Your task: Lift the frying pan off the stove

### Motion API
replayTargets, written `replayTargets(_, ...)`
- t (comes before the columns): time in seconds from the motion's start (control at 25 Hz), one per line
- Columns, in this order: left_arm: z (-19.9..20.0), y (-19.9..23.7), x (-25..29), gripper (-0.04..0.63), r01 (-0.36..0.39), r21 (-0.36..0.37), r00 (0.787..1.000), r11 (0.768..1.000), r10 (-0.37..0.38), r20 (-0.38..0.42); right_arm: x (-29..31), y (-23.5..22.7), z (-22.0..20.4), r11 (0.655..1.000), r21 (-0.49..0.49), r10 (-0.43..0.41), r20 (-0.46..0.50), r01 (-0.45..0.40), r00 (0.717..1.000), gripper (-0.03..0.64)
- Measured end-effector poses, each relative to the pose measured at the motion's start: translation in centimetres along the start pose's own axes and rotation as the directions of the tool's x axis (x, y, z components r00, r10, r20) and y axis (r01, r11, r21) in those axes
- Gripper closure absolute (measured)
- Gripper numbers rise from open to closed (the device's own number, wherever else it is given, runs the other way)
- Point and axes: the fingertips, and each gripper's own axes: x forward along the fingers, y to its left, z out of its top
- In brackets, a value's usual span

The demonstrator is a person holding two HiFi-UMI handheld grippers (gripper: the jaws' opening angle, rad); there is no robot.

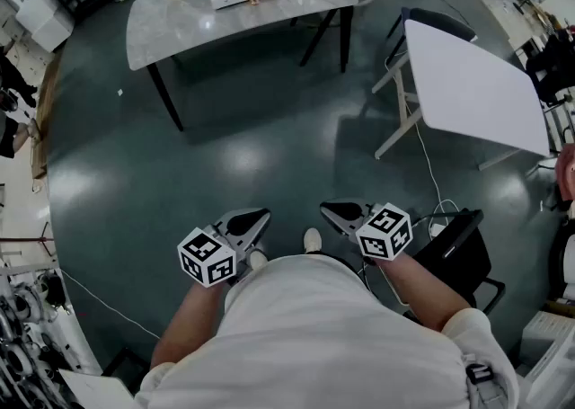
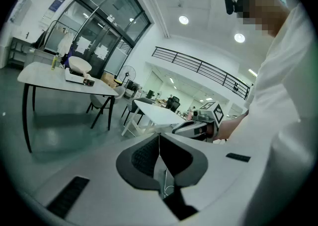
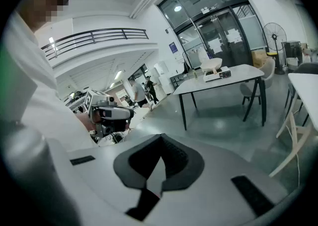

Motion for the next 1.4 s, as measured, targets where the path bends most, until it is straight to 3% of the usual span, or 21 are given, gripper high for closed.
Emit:
replayTargets(0.16, 0.5, -0.9, 5.7, 0.575, 0.013, -0.019, 1.000, 1.000, -0.013, -0.025, -3.4, -4.6, 0.4, 0.997, 0.079, -0.009, 0.047, 0.005, 0.999, 0.614)
replayTargets(0.28, 1.5, -1.2, 9.8, 0.575, 0.012, -0.054, 1.000, 0.998, -0.013, -0.018, -5.1, -7.3, 0.4, 0.998, 0.069, -0.007, 0.053, 0.003, 0.999, 0.614)
replayTargets(0.52, 4.3, -0.2, 14.8, 0.574, -0.038, -0.056, 0.999, 0.998, 0.038, -0.009, -6.1, -10.4, 0.4, 0.993, 0.075, 0.092, 0.038, -0.095, 0.995, 0.611)
replayTargets(0.76, 7.6, 6.9, 16.5, 0.574, -0.079, -0.096, 0.996, 0.992, 0.082, 0.030, -1.3, -14.8, 2.7, 0.986, 0.099, 0.134, 0.006, -0.134, 0.991, 0.579)
replayTargets(0.92, 11.0, 14.1, 17.4, 0.571, -0.084, -0.172, 0.992, 0.982, 0.099, 0.079, 2.4, -18.7, 7.5, 0.988, 0.105, 0.111, -0.002, -0.110, 0.994, 0.568)
replayTargets(1.04, 15.6, 18.5, 18.0, 0.566, -0.053, -0.232, 0.986, 0.971, 0.087, 0.141, 4.6, -21.5, 12.0, 0.990, 0.112, 0.090, -0.019, -0.087, 0.996, 0.568)
replayTargets(1.2, 21.4, 23.9, 19.3, 0.502, -0.016, -0.238, 0.978, 0.971, 0.065, 0.198, 8.5, -26.2, 19.7, 0.994, 0.082, 0.075, -0.035, -0.072, 0.997, 0.568)
replayTargets(1.4, 25.1, 30.1, 20.0, 0.475, -0.024, -0.225, 0.974, 0.974, 0.073, 0.213, 13.9, -29.8, 26.6, 0.990, 0.102, 0.097, -0.006, -0.095, 0.995, 0.554)
